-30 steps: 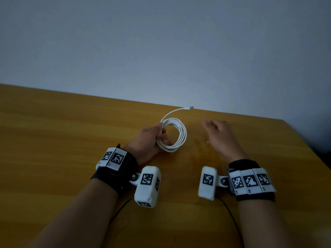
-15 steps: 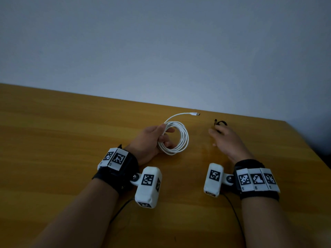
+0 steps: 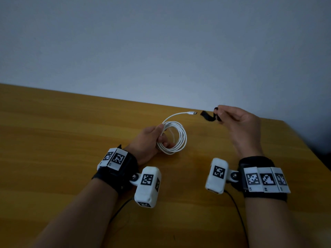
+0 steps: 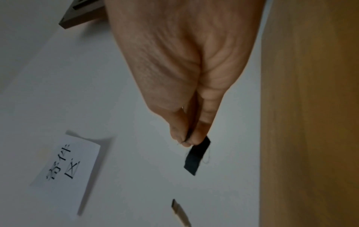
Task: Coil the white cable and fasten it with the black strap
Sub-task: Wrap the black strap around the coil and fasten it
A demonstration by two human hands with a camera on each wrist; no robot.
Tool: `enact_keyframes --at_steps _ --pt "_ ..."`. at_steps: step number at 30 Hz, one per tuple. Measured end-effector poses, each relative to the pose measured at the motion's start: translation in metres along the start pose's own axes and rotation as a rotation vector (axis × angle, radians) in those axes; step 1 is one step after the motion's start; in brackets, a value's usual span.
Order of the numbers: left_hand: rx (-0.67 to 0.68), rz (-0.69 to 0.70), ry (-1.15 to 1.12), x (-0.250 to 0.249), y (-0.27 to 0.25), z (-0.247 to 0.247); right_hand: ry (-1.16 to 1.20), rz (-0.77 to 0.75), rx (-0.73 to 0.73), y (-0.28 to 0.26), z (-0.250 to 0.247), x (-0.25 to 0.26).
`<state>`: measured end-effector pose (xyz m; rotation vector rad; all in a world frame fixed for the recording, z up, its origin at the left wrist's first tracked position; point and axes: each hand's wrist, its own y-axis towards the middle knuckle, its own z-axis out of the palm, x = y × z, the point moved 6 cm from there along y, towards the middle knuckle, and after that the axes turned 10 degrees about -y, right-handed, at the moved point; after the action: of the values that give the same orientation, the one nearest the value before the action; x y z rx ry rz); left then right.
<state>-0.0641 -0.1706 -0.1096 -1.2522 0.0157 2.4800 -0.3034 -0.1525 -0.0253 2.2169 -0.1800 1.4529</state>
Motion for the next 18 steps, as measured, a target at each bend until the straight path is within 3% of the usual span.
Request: enact_keyframes --at_steps 4,11,18 --pt "0.002 -0.002 -0.011 0.002 0.003 -0.003 -0.003 -0.046 -0.015 -0.001 -0.003 0.017" --pt "0.092 0.02 -0.022 -0.002 -0.001 0.004 -0.032 -0.101 0.095 -0.013 0.012 0.048" --pt "0.125 0.047 0.009 -0.005 -0.004 0.008 -0.041 -0.155 0.346 -0.031 0.046 0.071"
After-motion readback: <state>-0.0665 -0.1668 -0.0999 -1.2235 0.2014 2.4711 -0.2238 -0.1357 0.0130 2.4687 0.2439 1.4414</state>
